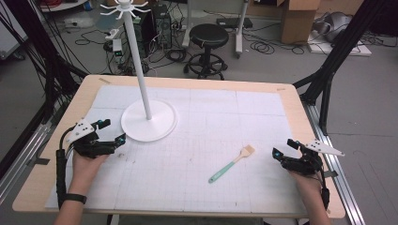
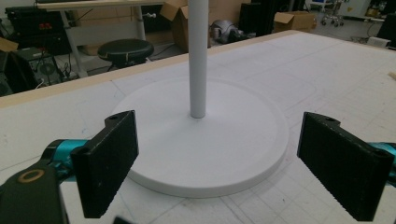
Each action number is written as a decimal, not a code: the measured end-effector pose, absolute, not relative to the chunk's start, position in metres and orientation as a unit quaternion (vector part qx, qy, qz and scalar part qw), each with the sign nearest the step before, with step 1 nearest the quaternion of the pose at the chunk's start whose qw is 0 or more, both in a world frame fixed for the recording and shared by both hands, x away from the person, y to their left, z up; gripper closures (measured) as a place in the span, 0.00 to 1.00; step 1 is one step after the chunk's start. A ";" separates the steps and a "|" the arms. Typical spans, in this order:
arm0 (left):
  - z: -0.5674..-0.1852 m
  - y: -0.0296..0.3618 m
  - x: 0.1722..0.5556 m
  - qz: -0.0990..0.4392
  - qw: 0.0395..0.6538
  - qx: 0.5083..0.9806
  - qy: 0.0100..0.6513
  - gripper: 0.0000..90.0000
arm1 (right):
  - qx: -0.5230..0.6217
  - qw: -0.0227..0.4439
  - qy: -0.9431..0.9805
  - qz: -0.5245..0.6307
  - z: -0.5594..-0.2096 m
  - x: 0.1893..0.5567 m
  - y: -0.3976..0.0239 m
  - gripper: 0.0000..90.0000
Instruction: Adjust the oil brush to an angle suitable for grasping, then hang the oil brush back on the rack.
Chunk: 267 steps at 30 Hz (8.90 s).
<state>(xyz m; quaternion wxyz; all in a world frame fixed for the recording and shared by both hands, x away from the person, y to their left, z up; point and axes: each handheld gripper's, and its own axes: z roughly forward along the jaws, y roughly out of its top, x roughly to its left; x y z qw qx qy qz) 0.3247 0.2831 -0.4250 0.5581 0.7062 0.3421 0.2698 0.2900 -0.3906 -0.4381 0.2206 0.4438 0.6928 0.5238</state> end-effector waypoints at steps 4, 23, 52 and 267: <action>-0.424 0.284 0.324 0.271 0.562 0.703 0.342 0.14 | 0.447 0.220 0.690 0.525 -0.438 0.289 -0.392 0.17; -0.423 0.285 0.324 0.267 0.565 0.702 0.341 0.14 | 0.442 0.217 0.692 0.527 -0.438 0.291 -0.392 0.17; -0.406 0.268 0.321 0.253 0.586 0.703 0.313 0.14 | 0.422 0.223 0.695 0.538 -0.432 0.290 -0.388 0.17; -0.393 0.258 0.319 0.242 0.596 0.707 0.295 0.14 | 0.111 0.071 0.918 0.374 -0.440 0.315 -0.279 0.87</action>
